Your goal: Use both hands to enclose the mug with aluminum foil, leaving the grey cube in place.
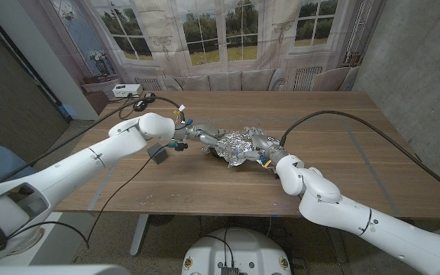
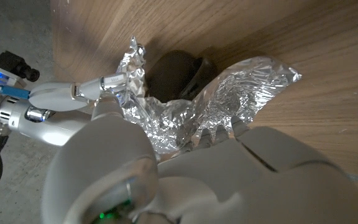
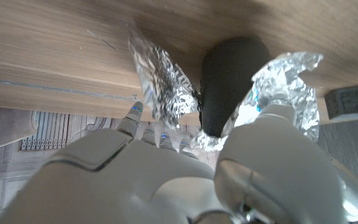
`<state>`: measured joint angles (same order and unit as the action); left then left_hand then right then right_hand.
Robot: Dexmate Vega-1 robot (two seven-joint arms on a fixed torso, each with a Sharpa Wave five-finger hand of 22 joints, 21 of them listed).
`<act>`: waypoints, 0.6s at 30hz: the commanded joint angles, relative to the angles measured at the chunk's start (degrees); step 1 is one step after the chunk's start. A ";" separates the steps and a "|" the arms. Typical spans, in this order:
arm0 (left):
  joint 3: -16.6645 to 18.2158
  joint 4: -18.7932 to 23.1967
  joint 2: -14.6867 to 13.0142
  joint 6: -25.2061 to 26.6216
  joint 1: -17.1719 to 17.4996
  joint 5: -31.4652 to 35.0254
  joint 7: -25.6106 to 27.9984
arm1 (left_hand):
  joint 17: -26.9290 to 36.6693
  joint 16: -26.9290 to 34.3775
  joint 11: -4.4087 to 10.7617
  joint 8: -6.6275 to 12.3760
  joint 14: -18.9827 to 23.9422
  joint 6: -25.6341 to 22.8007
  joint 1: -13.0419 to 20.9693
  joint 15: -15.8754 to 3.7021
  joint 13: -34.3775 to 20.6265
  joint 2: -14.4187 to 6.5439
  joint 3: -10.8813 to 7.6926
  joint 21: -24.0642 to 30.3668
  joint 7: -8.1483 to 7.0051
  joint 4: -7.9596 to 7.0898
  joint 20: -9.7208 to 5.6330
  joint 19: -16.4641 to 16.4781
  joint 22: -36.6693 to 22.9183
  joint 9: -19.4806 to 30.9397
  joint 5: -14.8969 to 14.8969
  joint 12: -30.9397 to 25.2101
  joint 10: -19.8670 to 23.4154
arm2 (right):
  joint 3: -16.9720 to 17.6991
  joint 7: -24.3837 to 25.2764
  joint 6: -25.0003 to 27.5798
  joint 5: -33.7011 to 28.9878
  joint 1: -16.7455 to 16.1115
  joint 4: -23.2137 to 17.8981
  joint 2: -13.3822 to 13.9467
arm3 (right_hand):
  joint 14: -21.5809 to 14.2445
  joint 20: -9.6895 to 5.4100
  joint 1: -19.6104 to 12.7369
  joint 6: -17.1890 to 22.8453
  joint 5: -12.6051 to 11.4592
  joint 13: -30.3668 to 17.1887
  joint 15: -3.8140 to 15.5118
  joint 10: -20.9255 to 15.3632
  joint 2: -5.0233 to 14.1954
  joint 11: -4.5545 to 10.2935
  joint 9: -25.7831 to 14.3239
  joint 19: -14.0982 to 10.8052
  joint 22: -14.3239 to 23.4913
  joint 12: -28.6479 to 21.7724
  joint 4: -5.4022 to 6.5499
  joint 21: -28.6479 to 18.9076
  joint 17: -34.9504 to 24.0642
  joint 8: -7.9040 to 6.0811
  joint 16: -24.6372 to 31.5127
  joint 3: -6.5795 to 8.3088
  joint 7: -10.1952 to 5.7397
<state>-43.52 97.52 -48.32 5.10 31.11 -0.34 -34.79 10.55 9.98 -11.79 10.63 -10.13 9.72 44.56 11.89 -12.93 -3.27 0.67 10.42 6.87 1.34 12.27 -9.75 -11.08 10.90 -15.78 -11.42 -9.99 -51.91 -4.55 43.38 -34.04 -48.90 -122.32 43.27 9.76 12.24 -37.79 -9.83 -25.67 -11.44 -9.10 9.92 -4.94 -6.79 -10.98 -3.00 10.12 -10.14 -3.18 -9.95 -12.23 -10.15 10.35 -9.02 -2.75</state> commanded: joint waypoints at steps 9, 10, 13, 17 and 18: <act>7.28 11.43 -6.80 5.89 8.65 3.92 14.11 | 0.18 0.52 -0.54 0.19 -25.07 26.36 -0.20 0.58 -0.16 -1.27 0.61 0.77 0.99 -0.12 0.05 -24.61 -0.19 0.09 -0.78 -0.60 -22.70 | 2.42 -1.64 1.78 1.36 -0.99 -1.88 1.75 | 2.89 0.13 -0.70 -17.95 -0.80 0.03 0.16 13.02 0.54 -0.25 -0.17 1.32 0.05 -0.94 -0.07 -0.30 -0.03 -0.67 0.78 -0.84 -0.03; 7.91 11.54 -6.92 5.38 9.35 3.67 15.27 | 0.18 0.53 -0.53 0.18 -25.08 26.42 -0.20 0.58 -0.16 -1.30 0.62 0.78 0.83 -0.13 0.06 -24.64 -0.19 0.09 -0.80 -0.60 -22.75 | 3.48 -1.06 1.01 2.72 -1.61 -2.00 1.95 | 2.96 0.13 -0.70 -17.95 -0.82 0.03 0.20 13.01 0.55 -0.23 -0.17 1.35 0.05 -0.95 -0.07 -0.31 -0.03 -0.67 0.77 -0.87 -0.06; 9.33 12.09 -7.40 4.54 10.83 3.17 17.41 | 0.18 0.56 -0.52 0.43 -25.10 25.96 -0.20 0.57 -0.17 -1.37 0.66 0.81 0.55 -0.14 0.06 -24.72 -0.20 0.10 -0.85 -0.65 -22.80 | 5.71 1.20 -0.91 5.17 -3.31 -2.36 2.63 | 2.91 0.13 -0.62 -17.29 -0.94 0.04 0.20 12.55 0.52 -0.17 -0.18 1.59 0.05 -1.17 -0.01 -0.34 -0.04 -0.97 0.89 -1.10 -0.18; 11.17 11.21 -7.18 1.26 12.80 1.60 20.45 | 0.15 1.06 -0.18 0.94 -23.99 24.79 -0.11 0.47 -0.15 -1.68 0.84 1.53 0.28 -0.08 -0.04 -23.60 -0.31 0.07 -1.00 -1.70 -20.95 | 8.53 6.02 -4.22 7.91 -5.99 -2.14 2.95 | 1.23 0.08 0.62 -14.35 -1.34 0.06 0.73 9.92 0.82 0.51 -0.18 1.61 0.11 -2.17 0.79 -0.80 -0.13 -1.99 1.87 -2.20 -0.35; 11.41 11.08 -7.12 0.60 13.15 1.61 21.11 | 0.13 1.21 -0.07 1.03 -23.43 24.52 0.00 0.45 -0.14 -1.80 0.88 1.87 0.30 -0.01 -0.09 -22.87 -0.35 0.05 -1.04 -2.10 -20.08 | 9.26 7.15 -5.34 8.70 -6.62 -2.02 3.07 | 0.17 0.04 1.24 -12.93 -1.41 0.05 1.14 8.73 1.02 1.21 -0.17 1.16 0.14 -2.53 1.20 -1.08 -0.16 -2.38 2.34 -2.68 -0.39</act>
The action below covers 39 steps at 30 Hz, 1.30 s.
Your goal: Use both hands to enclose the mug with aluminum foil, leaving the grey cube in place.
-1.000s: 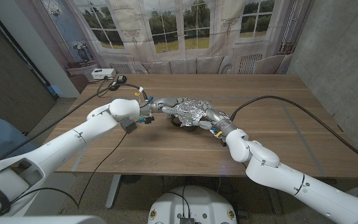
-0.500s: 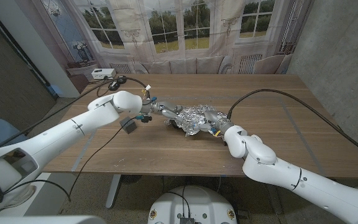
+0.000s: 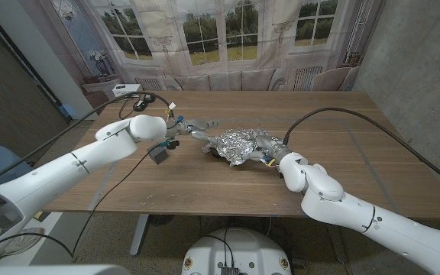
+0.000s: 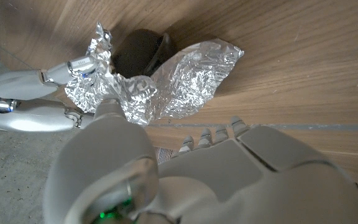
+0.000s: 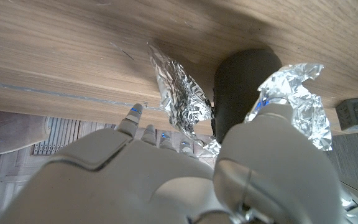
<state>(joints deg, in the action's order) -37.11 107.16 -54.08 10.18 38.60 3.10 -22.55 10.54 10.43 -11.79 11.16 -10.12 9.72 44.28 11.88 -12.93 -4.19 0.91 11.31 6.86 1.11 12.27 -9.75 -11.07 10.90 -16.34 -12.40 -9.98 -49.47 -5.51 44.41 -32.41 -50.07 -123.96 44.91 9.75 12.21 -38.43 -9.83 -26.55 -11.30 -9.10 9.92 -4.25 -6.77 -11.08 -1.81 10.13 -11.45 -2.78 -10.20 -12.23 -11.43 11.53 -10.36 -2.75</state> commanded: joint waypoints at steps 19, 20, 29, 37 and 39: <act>7.20 -1.17 -0.11 -9.94 7.15 -6.57 9.54 | -0.03 1.27 0.68 0.70 -18.57 22.57 1.34 0.38 0.11 -1.49 0.88 3.50 -0.67 1.04 -0.09 -15.16 -0.40 -0.11 -0.38 -2.26 -17.29 | -7.98 -13.62 7.80 -10.65 6.68 -2.96 4.09 | 2.05 -2.94 -5.59 -14.73 -1.28 -0.38 4.48 9.19 2.53 4.16 0.00 -1.17 0.07 0.17 -1.75 -0.71 0.20 0.95 0.17 -3.18 -2.10; 7.18 -1.12 -0.19 -9.80 7.05 -6.74 9.19 | -0.04 1.25 0.68 0.68 -18.57 22.60 1.35 0.38 0.11 -1.52 0.87 3.50 -0.67 1.04 -0.09 -15.14 -0.40 -0.11 -0.37 -2.24 -17.33 | -9.67 -16.28 8.86 -13.11 7.94 -2.69 3.84 | 2.34 -3.42 -6.09 -15.00 -1.38 -0.39 4.95 9.31 2.67 4.37 0.00 -1.04 0.07 0.18 -1.96 -0.70 0.18 0.94 0.09 -3.12 -2.37; 7.21 -0.98 -0.42 -9.65 6.97 -6.76 8.85 | -0.06 1.06 0.64 0.48 -18.66 22.99 1.42 0.37 0.12 -1.79 0.80 3.44 -0.51 1.07 -0.05 -15.00 -0.36 -0.11 -0.29 -2.03 -17.79 | -8.06 -22.12 6.12 -14.38 7.76 -3.18 4.88 | 4.47 -4.58 -8.86 -17.68 -1.97 -0.47 4.82 11.42 3.20 4.13 -0.03 0.51 0.07 0.56 -3.07 -0.45 0.06 1.12 -0.35 -3.13 -3.10; 6.64 -1.21 -0.25 -9.43 6.52 -6.61 8.00 | -0.07 0.89 0.54 0.40 -18.80 23.13 1.52 0.38 0.13 -1.91 0.77 3.33 -0.35 1.13 -0.03 -15.01 -0.32 -0.10 -0.25 -1.89 -18.12 | 8.49 -8.35 -5.02 5.43 -2.58 -4.05 7.05 | 4.53 -3.11 -7.09 -17.19 -2.05 -0.52 3.36 11.09 2.29 2.79 -0.08 0.45 0.08 0.09 -2.24 -0.74 -0.14 0.53 0.02 -4.73 -1.34; 6.66 -1.26 -0.19 -9.56 6.54 -6.67 8.07 | -0.07 0.85 0.51 0.40 -18.84 23.12 1.55 0.38 0.13 -1.93 0.76 3.30 -0.30 1.15 -0.03 -15.02 -0.31 -0.10 -0.24 -1.88 -18.13 | 10.93 -6.14 -7.71 9.09 -4.05 -3.57 7.45 | 4.48 -2.95 -6.77 -17.00 -2.07 -0.53 3.20 10.98 2.24 2.75 -0.09 0.40 0.08 0.02 -2.08 -0.79 -0.16 0.43 0.08 -4.93 -1.24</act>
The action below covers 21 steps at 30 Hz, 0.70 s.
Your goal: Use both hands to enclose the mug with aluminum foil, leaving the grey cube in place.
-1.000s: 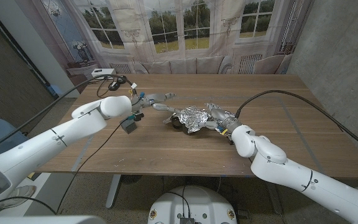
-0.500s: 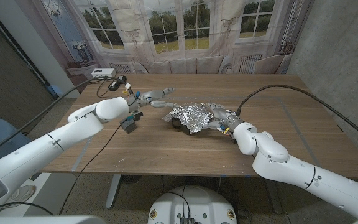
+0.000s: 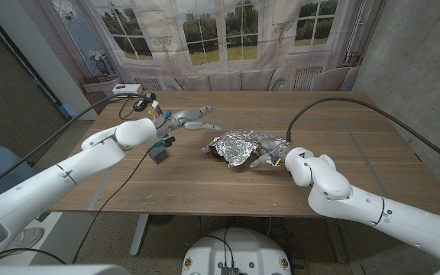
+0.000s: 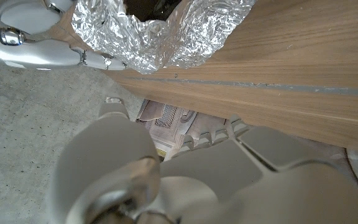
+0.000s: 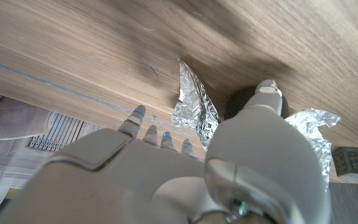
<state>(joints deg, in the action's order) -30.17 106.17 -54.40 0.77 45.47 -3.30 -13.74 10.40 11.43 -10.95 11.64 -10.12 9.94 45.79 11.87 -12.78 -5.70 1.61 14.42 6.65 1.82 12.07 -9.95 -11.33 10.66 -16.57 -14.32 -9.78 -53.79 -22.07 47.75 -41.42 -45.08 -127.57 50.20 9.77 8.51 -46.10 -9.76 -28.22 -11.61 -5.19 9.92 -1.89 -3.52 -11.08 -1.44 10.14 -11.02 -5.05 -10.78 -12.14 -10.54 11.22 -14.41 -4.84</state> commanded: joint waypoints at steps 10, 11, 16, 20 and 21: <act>0.01 -1.16 0.79 -1.72 -0.29 -0.88 -0.21 | 0.06 -0.20 0.01 -0.04 -18.61 22.71 0.18 0.31 0.01 -0.49 0.07 0.22 -0.19 0.57 0.07 -14.34 -0.03 0.14 0.07 -0.20 -17.67 | 25.60 19.34 -27.95 36.83 -15.70 6.28 2.63 | 2.90 0.96 4.00 -12.78 -0.71 -0.23 -0.40 8.46 -0.74 -0.15 -0.08 -1.34 0.07 -1.45 1.76 -0.82 -0.48 -1.90 1.29 -3.00 0.49; 0.10 -1.51 1.01 -2.23 -0.23 -1.23 -0.13 | 0.05 -0.14 0.11 0.01 -18.34 22.55 0.23 0.27 0.02 -0.51 0.08 0.33 -0.19 0.62 0.01 -13.96 -0.03 0.13 0.10 -0.33 -17.32 | 25.87 20.15 -29.00 37.54 -16.02 6.75 2.52 | 2.48 0.84 4.36 -12.17 -0.77 -0.22 -0.23 7.81 -0.71 -0.07 -0.07 -1.78 0.06 -1.68 1.97 -0.96 -0.51 -2.05 1.47 -3.21 0.56; 1.03 -3.13 1.94 -5.11 0.51 -3.24 0.83 | 0.01 0.36 1.12 0.49 -15.83 20.72 0.65 0.02 0.13 -0.45 0.15 1.05 -0.76 1.02 -0.06 -11.21 0.02 0.09 0.27 -0.91 -15.60 | 27.83 23.63 -36.40 42.36 -17.79 10.40 1.50 | -1.61 1.42 7.76 -5.68 -0.72 -0.16 -0.41 2.87 1.22 -0.04 0.05 -4.92 0.02 -3.03 4.36 -1.63 -0.67 -3.49 3.01 -3.97 1.71; 1.66 -5.05 2.79 -7.70 0.82 -6.02 0.22 | -0.04 0.50 1.67 0.87 -14.35 19.03 0.81 0.03 0.22 -0.24 0.32 1.41 -1.14 1.26 -0.02 -9.55 0.09 0.06 0.39 -1.14 -14.69 | 28.75 24.12 -40.41 45.76 -18.19 12.62 1.16 | -2.84 1.64 8.54 -2.47 -0.40 -0.11 -0.29 0.46 2.11 -0.06 0.14 -6.05 0.01 -3.60 5.10 -1.74 -0.58 -4.14 3.30 -3.95 1.97; 1.76 -5.39 2.95 -8.06 0.87 -6.56 0.09 | -0.05 0.53 1.77 0.91 -14.12 18.78 0.79 0.02 0.24 -0.20 0.37 1.44 -1.30 1.28 0.00 -9.36 0.10 0.06 0.41 -1.19 -14.51 | 28.77 23.74 -40.98 46.29 -18.00 12.97 1.37 | -2.99 1.71 8.55 -2.23 -0.37 -0.10 -0.45 0.40 2.16 -0.11 0.15 -6.12 0.01 -3.58 5.13 -1.73 -0.56 -4.16 3.33 -3.94 1.99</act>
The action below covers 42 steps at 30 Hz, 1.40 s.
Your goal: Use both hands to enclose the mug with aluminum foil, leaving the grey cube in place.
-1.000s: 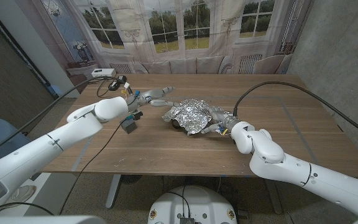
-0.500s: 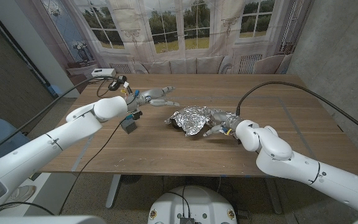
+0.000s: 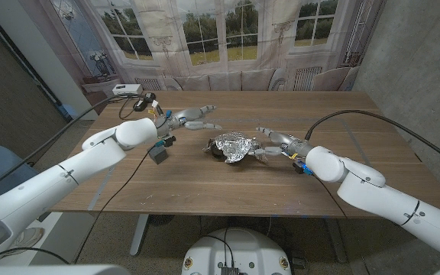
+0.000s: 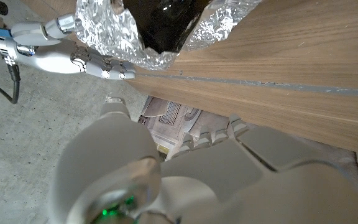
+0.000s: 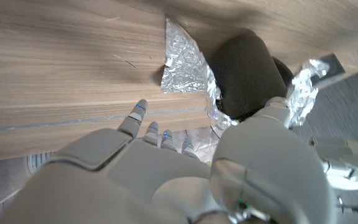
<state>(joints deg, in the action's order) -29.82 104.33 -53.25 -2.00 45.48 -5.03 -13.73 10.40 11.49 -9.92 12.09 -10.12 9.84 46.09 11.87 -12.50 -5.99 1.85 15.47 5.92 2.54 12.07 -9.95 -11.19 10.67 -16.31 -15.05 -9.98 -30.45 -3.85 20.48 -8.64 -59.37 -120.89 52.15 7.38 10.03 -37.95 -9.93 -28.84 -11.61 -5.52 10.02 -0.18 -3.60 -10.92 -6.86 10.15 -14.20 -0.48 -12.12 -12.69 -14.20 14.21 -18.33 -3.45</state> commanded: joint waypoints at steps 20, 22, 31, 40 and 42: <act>1.09 -6.51 2.76 -7.59 -0.79 -5.76 -1.21 | -0.10 -0.05 0.79 -0.27 -14.15 19.79 0.51 0.19 0.05 0.03 0.24 0.32 -0.59 0.65 0.14 -8.52 0.04 0.03 0.36 -0.11 -14.65 | 6.72 0.10 -16.38 24.18 -1.52 9.47 0.70 | 2.01 -1.12 -5.73 -3.33 1.90 -0.12 0.56 2.42 3.25 1.06 -0.06 0.28 0.09 1.49 -1.39 0.37 0.56 1.96 -1.46 1.29 0.58; 1.14 -6.64 2.84 -7.79 -0.76 -5.85 -1.09 | -0.10 -0.07 0.85 -0.26 -14.15 19.73 0.49 0.19 0.06 0.03 0.25 0.30 -0.63 0.65 0.14 -8.53 0.04 0.03 0.36 -0.10 -14.65 | 6.83 0.22 -18.42 25.08 -1.70 10.60 0.22 | 0.78 -1.03 -2.59 -1.49 2.91 -0.14 0.34 0.77 5.14 1.58 -0.05 -0.41 0.11 1.08 0.82 0.22 0.38 1.65 -0.97 1.07 0.28; 2.50 -9.26 4.68 -12.03 0.45 -10.31 -0.98 | -0.13 0.42 1.49 0.39 -11.67 16.87 -0.36 -0.41 0.19 0.22 0.79 0.39 -1.85 0.32 0.05 -7.20 0.08 -0.01 0.65 -0.47 -13.08 | 7.54 4.84 -27.98 25.66 -2.85 15.22 -3.97 | -3.04 -0.65 -0.26 4.70 5.14 0.04 1.12 -4.23 6.91 1.58 0.18 -2.52 0.04 0.02 2.43 -0.12 0.76 0.56 -0.02 1.42 -0.03; 3.79 -11.91 6.32 -16.58 1.63 -15.71 -2.65 | -0.11 0.25 1.84 0.19 -11.49 16.71 -1.35 -1.02 0.26 0.27 1.21 0.39 -2.59 -0.17 0.15 -6.72 0.09 -0.03 0.90 -0.45 -12.78 | 7.83 6.46 -33.91 27.05 -2.87 18.62 -7.42 | -4.96 -0.83 0.13 7.38 6.25 0.14 2.37 -6.82 7.40 0.88 0.24 -3.42 0.04 -0.43 2.66 -0.17 0.98 0.28 0.35 1.78 0.35; 4.09 -12.12 6.48 -17.26 1.89 -16.33 -2.69 | -0.10 0.07 1.87 0.09 -11.79 16.76 -1.71 -1.04 0.27 0.32 1.37 0.27 -2.70 -0.35 0.18 -6.85 0.10 -0.03 0.97 -0.39 -12.81 | 7.81 6.36 -35.08 27.40 -2.67 19.38 -8.06 | -5.07 -0.94 0.38 7.70 6.41 0.15 2.29 -6.96 7.39 0.82 0.24 -3.47 0.04 -0.42 2.79 -0.16 0.97 0.25 0.36 1.72 0.28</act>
<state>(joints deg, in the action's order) -27.07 94.64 -48.30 -14.88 46.19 -16.45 -15.23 10.13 11.48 -8.44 12.09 -10.12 9.84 44.91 11.25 -12.24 -5.72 2.64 15.52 3.88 2.37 12.07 -9.94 -10.91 10.68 -15.65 -15.27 -9.62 -23.30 0.66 -7.07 16.59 -61.81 -105.92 47.86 2.86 9.22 -37.88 -2.91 -22.63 -11.45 -3.25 3.55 6.99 -2.66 -10.66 -9.94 10.15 -14.42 1.97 -12.12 -11.71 -13.40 14.21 -16.67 -3.06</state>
